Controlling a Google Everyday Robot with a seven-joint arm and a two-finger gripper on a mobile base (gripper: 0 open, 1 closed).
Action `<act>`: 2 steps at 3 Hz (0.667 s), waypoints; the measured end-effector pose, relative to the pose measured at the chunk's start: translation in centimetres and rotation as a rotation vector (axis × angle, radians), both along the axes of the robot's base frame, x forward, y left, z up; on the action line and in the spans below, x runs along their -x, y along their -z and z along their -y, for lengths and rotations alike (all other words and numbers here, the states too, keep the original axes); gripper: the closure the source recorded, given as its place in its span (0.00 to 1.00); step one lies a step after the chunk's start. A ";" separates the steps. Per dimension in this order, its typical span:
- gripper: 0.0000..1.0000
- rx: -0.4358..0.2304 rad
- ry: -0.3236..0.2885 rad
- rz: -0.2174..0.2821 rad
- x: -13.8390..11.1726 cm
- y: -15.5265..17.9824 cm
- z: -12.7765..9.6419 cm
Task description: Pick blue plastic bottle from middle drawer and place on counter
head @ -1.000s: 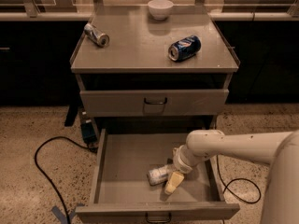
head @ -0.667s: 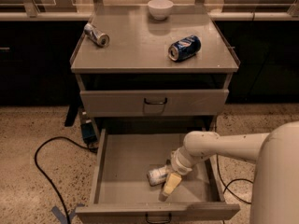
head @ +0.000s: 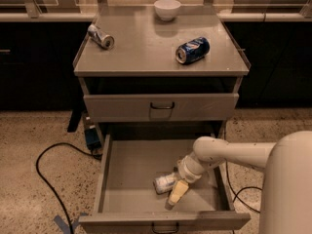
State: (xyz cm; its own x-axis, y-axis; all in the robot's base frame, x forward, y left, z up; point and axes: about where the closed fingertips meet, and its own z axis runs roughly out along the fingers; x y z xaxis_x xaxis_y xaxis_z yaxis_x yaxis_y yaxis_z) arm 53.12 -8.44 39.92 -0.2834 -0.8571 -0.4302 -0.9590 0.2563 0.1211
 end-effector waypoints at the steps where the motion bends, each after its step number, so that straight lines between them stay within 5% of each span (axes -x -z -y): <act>1: 0.00 0.000 0.000 0.000 0.0 0.0 0.0; 2: 0.00 -0.009 -0.035 0.004 -0.1 0.2 -1.6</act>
Offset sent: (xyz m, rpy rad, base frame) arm 0.0055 0.0320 -0.0009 0.0192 -0.0157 0.0733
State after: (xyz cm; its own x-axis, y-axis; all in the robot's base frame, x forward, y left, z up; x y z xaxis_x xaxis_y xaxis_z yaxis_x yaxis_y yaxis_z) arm 53.25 -6.86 39.71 -0.2514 -0.8624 -0.4393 -0.9679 0.2211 0.1198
